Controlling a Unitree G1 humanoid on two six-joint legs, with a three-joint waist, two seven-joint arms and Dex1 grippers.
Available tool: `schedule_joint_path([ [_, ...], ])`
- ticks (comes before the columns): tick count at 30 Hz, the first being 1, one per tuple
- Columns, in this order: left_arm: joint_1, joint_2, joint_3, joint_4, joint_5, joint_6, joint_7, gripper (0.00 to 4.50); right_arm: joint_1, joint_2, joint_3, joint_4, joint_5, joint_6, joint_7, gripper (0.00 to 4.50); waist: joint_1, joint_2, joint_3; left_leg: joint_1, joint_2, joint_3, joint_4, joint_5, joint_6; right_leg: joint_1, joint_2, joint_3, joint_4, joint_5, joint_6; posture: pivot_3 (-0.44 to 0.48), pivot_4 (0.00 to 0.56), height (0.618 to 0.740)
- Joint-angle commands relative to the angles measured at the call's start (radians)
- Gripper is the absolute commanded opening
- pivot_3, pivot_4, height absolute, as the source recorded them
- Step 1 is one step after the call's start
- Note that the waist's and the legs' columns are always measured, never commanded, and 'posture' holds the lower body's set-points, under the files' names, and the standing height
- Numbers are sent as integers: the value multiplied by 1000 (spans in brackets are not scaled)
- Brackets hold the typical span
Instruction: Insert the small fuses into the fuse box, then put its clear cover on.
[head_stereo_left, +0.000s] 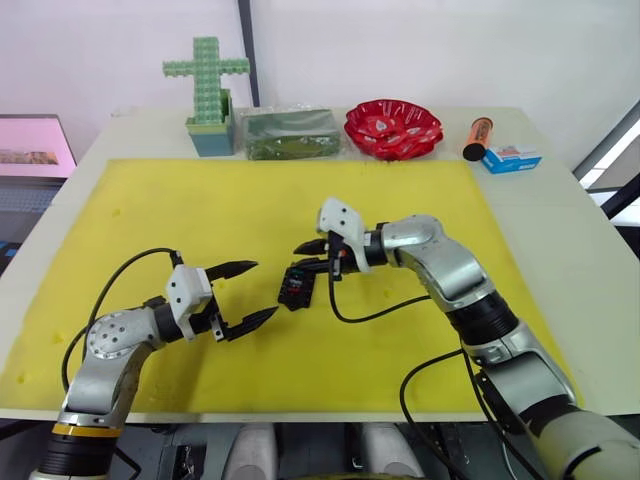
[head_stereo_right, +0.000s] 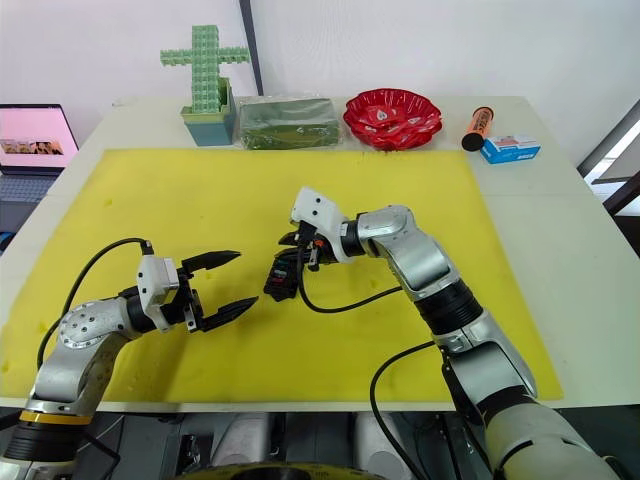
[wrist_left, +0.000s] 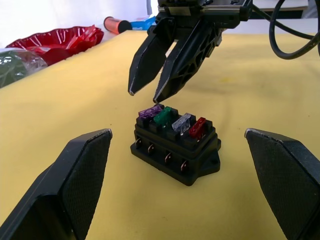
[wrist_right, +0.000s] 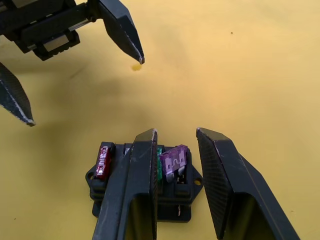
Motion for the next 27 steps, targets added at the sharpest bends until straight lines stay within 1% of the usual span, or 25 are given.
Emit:
schedule_joint_path([
  [1, -2, -3, 5, -19, -6, -15, -2, 4500, 3, -10, 2, -68, -6, 18, -12, 1350, 0, 0, 0, 0, 0, 0, 0, 0, 0, 0, 0, 0, 0, 0, 0, 0, 150, 740],
  [11, 5, -4, 6, -14, -6, -20, -4, 4500, 23, -16, 32, -124, -22, 91, -43, 1350, 0, 0, 0, 0, 0, 0, 0, 0, 0, 0, 0, 0, 0, 0, 0, 0, 150, 740],
  [16, 9, -3, 8, -15, -6, -21, -4, 4500, 20, -16, 41, -110, -43, 99, -71, 1350, 1, 0, 0, 0, 0, 0, 0, 0, 0, 0, 0, 0, 0, 0, 0, 0, 150, 740],
  [27, 3, -2, 6, -5, -5, -23, -9, 4500, 13, -9, 24, -105, -25, 152, -89, 1350, 0, 0, 0, 0, 0, 0, 0, 0, 0, 0, 0, 0, 0, 0, 0, 0, 150, 740],
])
